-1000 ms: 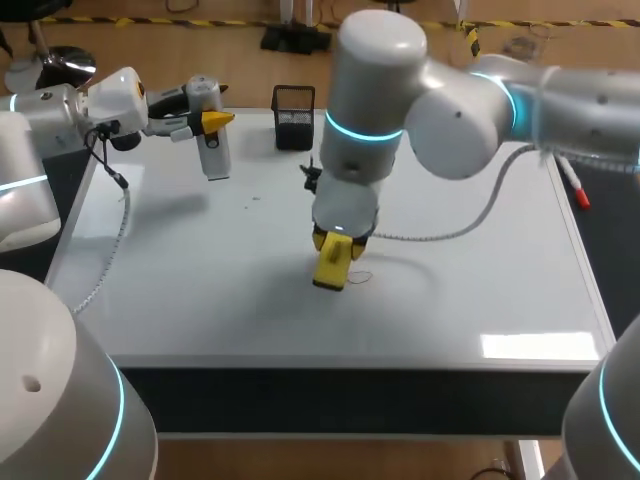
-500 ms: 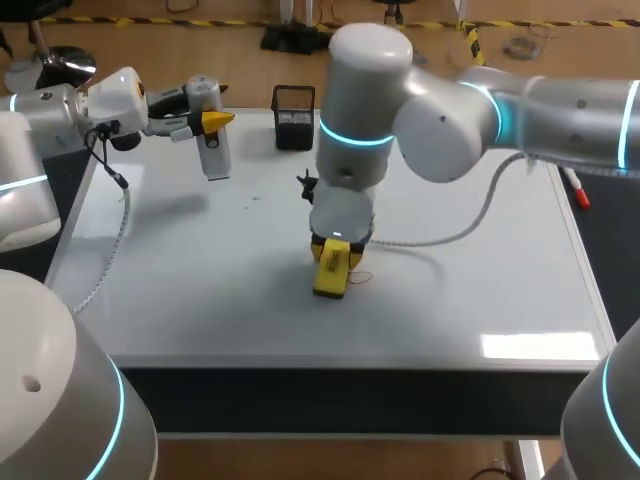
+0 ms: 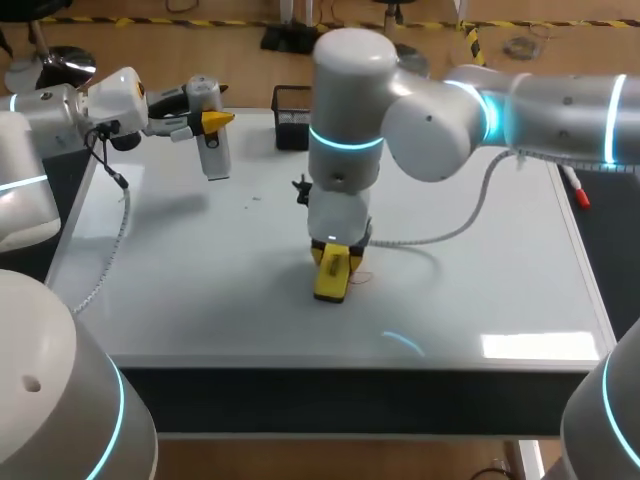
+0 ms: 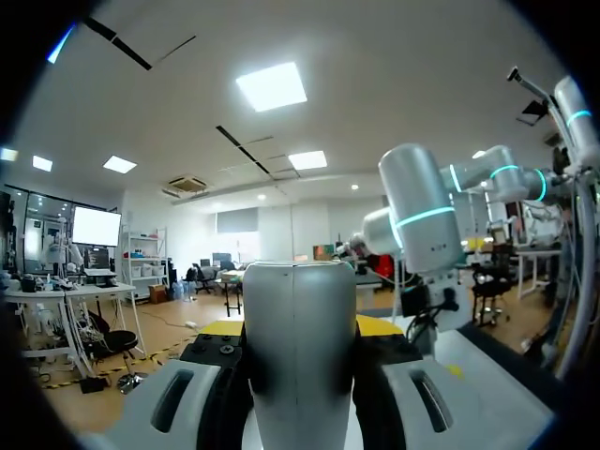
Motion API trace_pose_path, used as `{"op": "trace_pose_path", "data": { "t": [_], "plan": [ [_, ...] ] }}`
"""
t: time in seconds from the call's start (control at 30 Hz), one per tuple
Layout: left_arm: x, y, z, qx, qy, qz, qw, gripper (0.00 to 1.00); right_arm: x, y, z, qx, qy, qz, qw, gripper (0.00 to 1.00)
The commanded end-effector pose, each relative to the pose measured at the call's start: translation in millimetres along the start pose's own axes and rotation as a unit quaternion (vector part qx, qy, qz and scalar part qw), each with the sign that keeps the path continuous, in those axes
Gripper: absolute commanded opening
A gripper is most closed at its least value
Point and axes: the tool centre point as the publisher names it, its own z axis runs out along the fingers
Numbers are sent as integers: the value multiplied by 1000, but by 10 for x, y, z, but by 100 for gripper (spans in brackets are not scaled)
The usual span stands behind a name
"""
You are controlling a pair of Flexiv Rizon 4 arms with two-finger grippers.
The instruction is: Pick up the inspection probe, press it on each red-marked spot on the whiteboard one by one, put down the probe, pick up the eraser, and wipe off all the red marks.
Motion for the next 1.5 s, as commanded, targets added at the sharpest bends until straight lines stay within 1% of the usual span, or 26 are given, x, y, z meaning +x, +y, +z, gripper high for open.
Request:
{"op": "trace_pose_path", "data": {
  "t": [0.03, 0.27, 0.73, 0.9, 1.07, 1.2, 1.33, 1.43, 1.5],
  "plan": [
    [6, -5, -1, 1, -1, 1, 1000, 0, 140, -20, 134, 5, 1, 8, 1000, 0],
    [6, -5, -1, 1, -1, 1, 1000, 0, 385, -90, 236, 12, 7, 41, 999, 0],
    [6, -5, -1, 1, -1, 1, 1000, 0, 821, -209, 292, 18, 23, 87, 996, 0],
    [6, -5, -1, 1, -1, 1, 1000, 0, 889, -235, 252, 21, 25, 94, 995, 0],
    [6, -5, -1, 1, -1, 1, 1000, 0, 857, -271, 99, 35, 20, 92, 995, 0],
    [6, -5, -1, 1, -1, 1, 1000, 0, 747, -278, -204, 44, 10, 80, 996, 0],
    [6, -5, -1, 1, -1, 1, 1000, 0, 576, -250, -572, 58, 2, 61, 996, 0],
    [6, -5, -1, 1, -1, 1, 1000, 0, 427, -200, -748, 70, -5, 47, 996, 0],
    [6, -5, -1, 1, -1, 1, 1000, 0, 342, -178, -803, 75, -9, 39, 996, 0]
  ]
}}
